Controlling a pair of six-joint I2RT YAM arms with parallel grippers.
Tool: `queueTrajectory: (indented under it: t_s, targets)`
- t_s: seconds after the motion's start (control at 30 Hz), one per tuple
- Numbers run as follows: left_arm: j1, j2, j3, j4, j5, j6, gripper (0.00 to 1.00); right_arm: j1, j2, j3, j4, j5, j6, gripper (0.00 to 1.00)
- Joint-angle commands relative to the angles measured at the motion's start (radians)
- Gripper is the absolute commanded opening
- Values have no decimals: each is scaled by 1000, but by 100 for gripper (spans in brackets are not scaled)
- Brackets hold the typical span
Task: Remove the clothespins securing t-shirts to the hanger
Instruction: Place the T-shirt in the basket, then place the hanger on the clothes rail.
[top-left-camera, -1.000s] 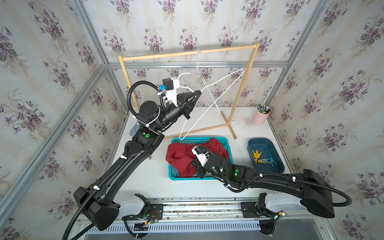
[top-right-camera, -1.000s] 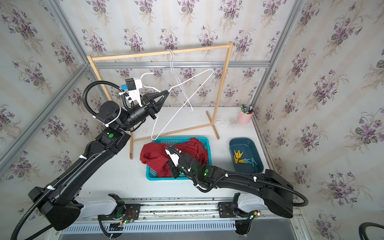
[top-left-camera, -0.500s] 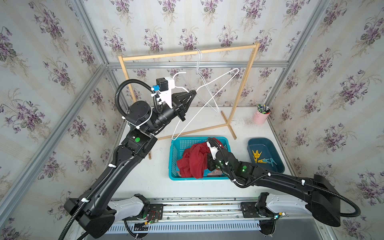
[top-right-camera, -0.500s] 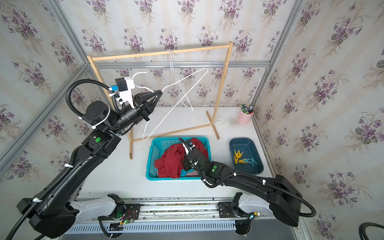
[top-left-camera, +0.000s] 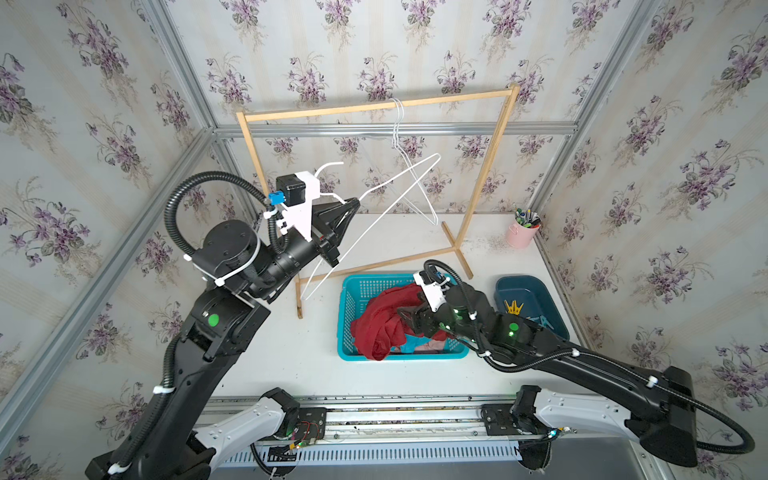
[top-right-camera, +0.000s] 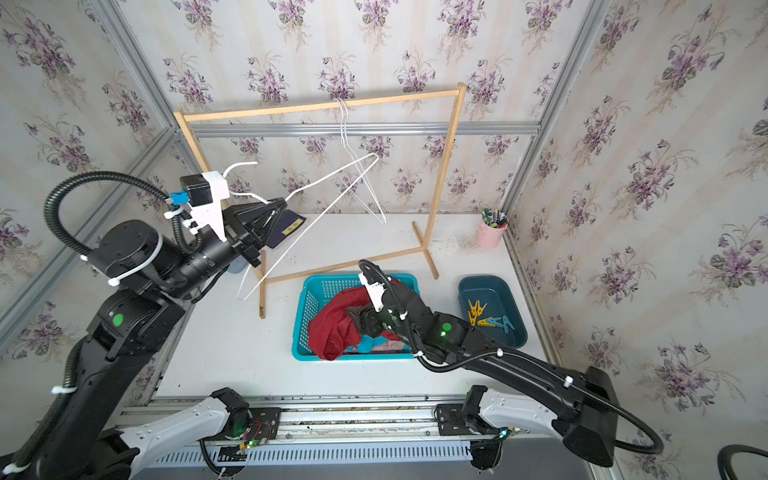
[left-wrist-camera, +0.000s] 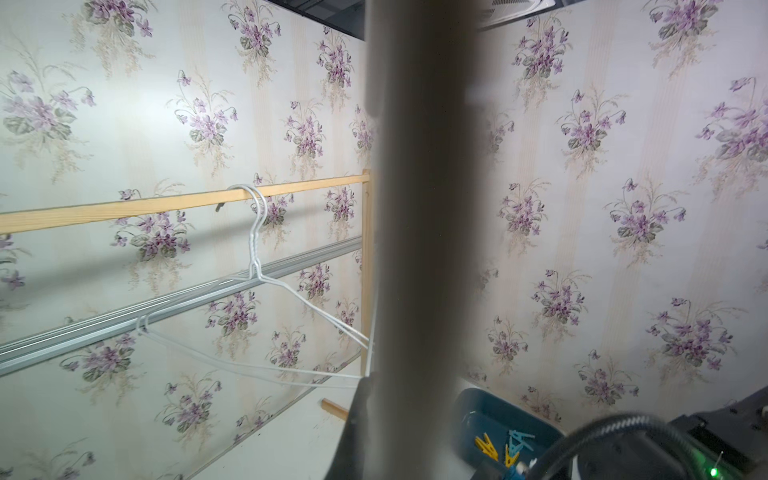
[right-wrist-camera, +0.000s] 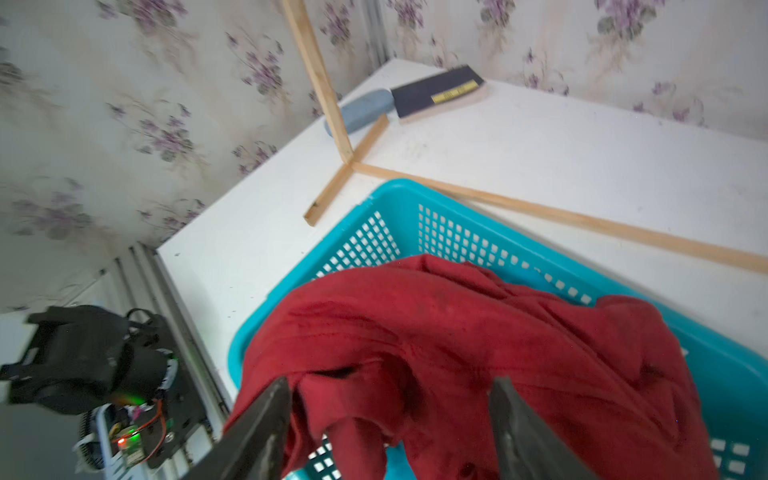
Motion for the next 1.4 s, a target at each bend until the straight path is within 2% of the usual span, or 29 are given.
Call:
queueTrajectory:
  t_s: [0.0, 0.17, 0.3, 0.4, 0.5, 0.6, 0.67, 0.73, 0.77, 0.9, 1.0, 1.1, 1.13, 1.2, 1.27, 1.3, 1.37]
  targets:
    - [2, -49, 7, -256, -97, 133, 0, 1, -41, 46, -1, -104, -108, 75]
    - [2, -148, 13, -460, -72, 200, 0, 1, -45, 159, -71, -133, -183, 74]
    - [2, -186, 37, -545, -140, 185, 0, 1, -31, 243, -72, -146, -261, 74]
    - [2, -163, 95, -621, -228, 168, 0, 1, 33, 347, -103, -185, -359, 76]
    - [2, -67, 205, -772, -229, 169, 0, 1, 149, 519, -205, -233, -473, 75]
    - [2, 33, 277, -903, -160, 164, 1, 4, 257, 669, -278, -246, -576, 72]
    - [2, 68, 272, -938, -79, 152, 3, 15, 306, 718, -291, -246, -648, 58]
    - [3, 87, 256, -944, -2, 137, 3, 32, 340, 740, -288, -238, -707, 50]
    - [5, 95, 251, -943, 28, 129, 3, 39, 358, 749, -286, -236, -735, 50]
    - [17, 129, 255, -933, 105, 110, 3, 49, 424, 793, -324, -258, -813, 62]
    - [24, 145, 251, -892, 137, 98, 3, 50, 459, 803, -328, -237, -837, 63]
    - [27, 167, 258, -869, 193, 94, 3, 49, 478, 791, -287, -159, -865, 53]
    - [29, 174, 257, -861, 212, 91, 3, 49, 484, 786, -275, -136, -880, 46]
    - [33, 182, 256, -853, 234, 92, 3, 49, 485, 768, -245, -103, -909, 29]
    - [39, 182, 251, -853, 235, 102, 4, 50, 478, 743, -218, -85, -939, 3]
    - [44, 181, 250, -853, 232, 108, 5, 50, 472, 735, -208, -82, -950, 0]
    - [54, 175, 239, -853, 234, 131, 11, 50, 455, 715, -199, -87, -978, 0]
